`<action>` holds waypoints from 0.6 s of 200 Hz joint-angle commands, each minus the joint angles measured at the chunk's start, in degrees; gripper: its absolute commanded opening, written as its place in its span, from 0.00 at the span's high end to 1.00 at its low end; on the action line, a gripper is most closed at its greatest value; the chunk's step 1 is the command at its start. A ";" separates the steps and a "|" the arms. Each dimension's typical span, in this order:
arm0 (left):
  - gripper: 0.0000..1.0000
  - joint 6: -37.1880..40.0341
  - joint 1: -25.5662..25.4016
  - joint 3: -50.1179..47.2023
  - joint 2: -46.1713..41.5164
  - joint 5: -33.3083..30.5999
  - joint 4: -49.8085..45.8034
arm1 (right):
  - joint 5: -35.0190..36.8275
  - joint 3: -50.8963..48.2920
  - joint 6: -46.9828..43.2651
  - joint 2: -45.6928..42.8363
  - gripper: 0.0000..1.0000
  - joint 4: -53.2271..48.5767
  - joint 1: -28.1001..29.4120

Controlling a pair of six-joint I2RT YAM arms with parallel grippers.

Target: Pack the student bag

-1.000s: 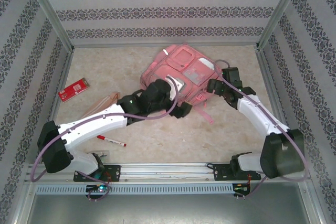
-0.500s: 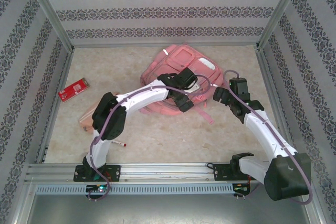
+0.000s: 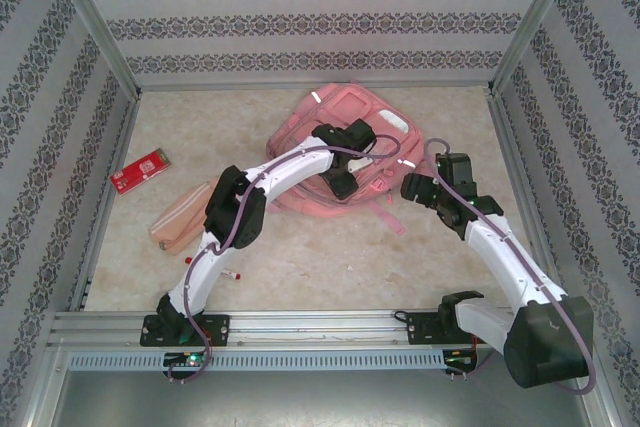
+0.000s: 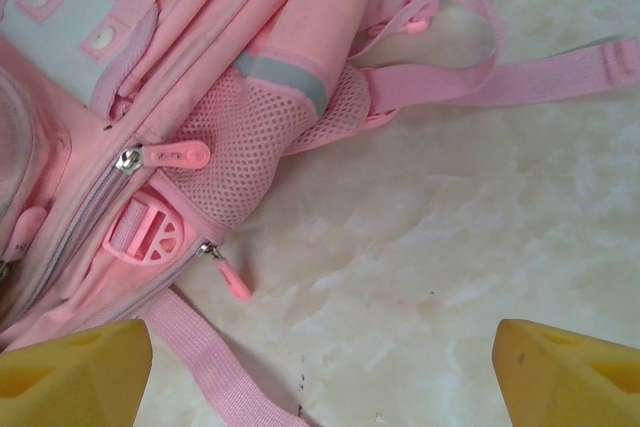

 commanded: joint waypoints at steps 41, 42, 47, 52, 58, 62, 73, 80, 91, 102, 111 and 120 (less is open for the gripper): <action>0.22 6.41 0.42 0.17 -0.41 -2.80 -6.74 | -7.54 2.82 -1.54 5.44 0.14 0.64 -0.10; 0.22 6.56 0.38 0.17 -0.32 -2.88 -6.79 | -7.54 2.82 -1.51 5.39 0.14 0.69 -0.13; 0.23 7.28 0.40 0.17 -0.16 -2.91 -7.01 | -7.59 2.82 -1.56 5.35 0.14 0.84 -0.08; 0.23 7.83 0.42 0.17 -0.05 -2.64 -7.27 | -7.55 2.86 -1.51 5.27 0.14 0.85 -0.03; 0.26 8.21 0.40 -0.15 -0.05 -2.36 -7.22 | -7.52 2.90 -1.62 5.20 0.14 0.91 -0.01; 0.28 8.30 0.42 -0.49 -0.17 -2.29 -6.93 | -7.52 2.97 -1.71 5.17 0.14 0.92 0.08; 0.45 8.72 0.48 -1.41 -0.54 -2.16 -5.98 | -7.17 3.08 -2.27 5.01 0.15 0.91 0.20; 0.59 8.92 0.51 -1.75 -0.75 -2.10 -5.49 | -6.66 3.14 -2.56 5.00 0.15 0.91 0.47; 0.81 9.45 0.60 -1.85 -1.67 -1.67 -5.31 | -7.80 2.93 -5.96 5.00 0.15 1.88 0.89; 0.97 9.99 0.76 -2.39 -3.24 -1.48 -4.65 | -9.07 2.43 -10.79 5.17 0.15 3.68 2.02; 1.00 10.69 0.86 -3.25 -5.25 -1.23 -3.65 | -10.87 2.48 -15.62 5.63 0.15 4.78 3.05; 1.00 11.57 0.86 -4.18 -7.60 -0.84 -2.73 | -11.66 3.37 -19.29 6.32 0.14 4.93 3.87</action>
